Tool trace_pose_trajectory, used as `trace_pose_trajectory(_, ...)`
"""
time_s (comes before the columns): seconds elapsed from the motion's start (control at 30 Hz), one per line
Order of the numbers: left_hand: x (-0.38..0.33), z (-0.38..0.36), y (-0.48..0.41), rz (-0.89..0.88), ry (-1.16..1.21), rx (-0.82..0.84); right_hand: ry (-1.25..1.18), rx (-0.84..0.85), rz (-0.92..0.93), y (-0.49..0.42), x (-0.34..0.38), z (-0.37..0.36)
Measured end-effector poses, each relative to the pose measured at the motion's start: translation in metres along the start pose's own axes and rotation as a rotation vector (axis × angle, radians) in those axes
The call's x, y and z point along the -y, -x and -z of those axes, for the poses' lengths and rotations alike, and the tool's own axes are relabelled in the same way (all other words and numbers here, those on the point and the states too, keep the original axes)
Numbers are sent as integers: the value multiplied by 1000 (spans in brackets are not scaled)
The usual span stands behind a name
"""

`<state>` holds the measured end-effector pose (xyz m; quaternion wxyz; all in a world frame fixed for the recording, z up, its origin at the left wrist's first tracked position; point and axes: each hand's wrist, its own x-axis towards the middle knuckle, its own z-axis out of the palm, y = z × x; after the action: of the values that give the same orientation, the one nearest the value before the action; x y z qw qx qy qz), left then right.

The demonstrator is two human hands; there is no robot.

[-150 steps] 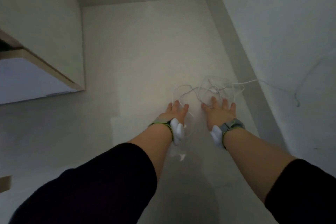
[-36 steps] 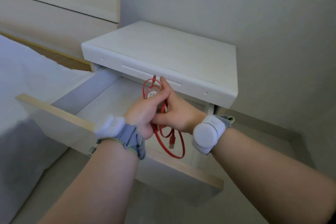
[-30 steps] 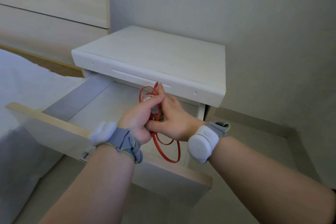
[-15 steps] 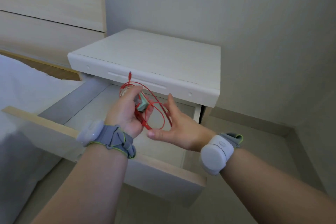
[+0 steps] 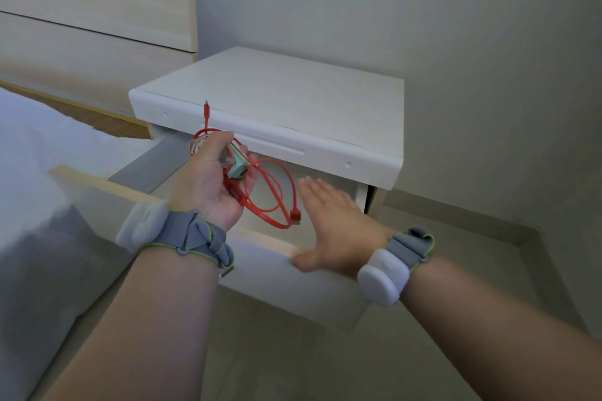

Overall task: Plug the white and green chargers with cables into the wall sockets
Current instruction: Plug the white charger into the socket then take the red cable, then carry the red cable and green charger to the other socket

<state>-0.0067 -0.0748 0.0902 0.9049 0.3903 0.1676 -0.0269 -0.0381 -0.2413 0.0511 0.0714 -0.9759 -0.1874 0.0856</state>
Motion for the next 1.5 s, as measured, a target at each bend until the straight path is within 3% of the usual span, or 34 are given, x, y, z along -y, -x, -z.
trace_pose_trajectory(0.23, 11, -7, 1, 39, -9, 13, 184, -279, -189, -21, -33, 10)
trace_pose_trajectory(0.37, 20, -8, -5, 54, -16, 10, 252, -340, -261, -37, -50, 11)
trace_pose_trajectory(0.47, 25, -8, -15, 61, -84, 23, 279, -361, -263, -49, -64, 13)
trace_pose_trajectory(0.57, 31, -8, -26, 71, -144, 24, 385, -488, -232, -58, -75, 10)
trace_pose_trajectory(0.77, 41, -14, -35, 65, -129, -19, 442, -619, -219, -67, -90, -2)
trace_pose_trajectory(0.97, 26, -10, 13, 157, -109, -131, 440, -493, -309, -67, -75, 8)
trace_pose_trajectory(1.17, -29, -34, 67, 258, -183, -234, 99, 231, -406, -56, -54, 69)
trace_pose_trajectory(1.27, -88, -60, 98, 297, -175, -252, -81, 392, -379, -41, -5, 127)
trace_pose_trajectory(1.33, -125, -74, 115, 311, -177, -249, -172, 409, -283, -21, 40, 162)
trace_pose_trajectory(1.43, -167, -90, 132, 302, -217, -229, -300, 232, -115, 3, 95, 216)
trace_pose_trajectory(1.5, -200, -104, 143, 293, -240, -198, -502, 164, -146, 7, 124, 261)
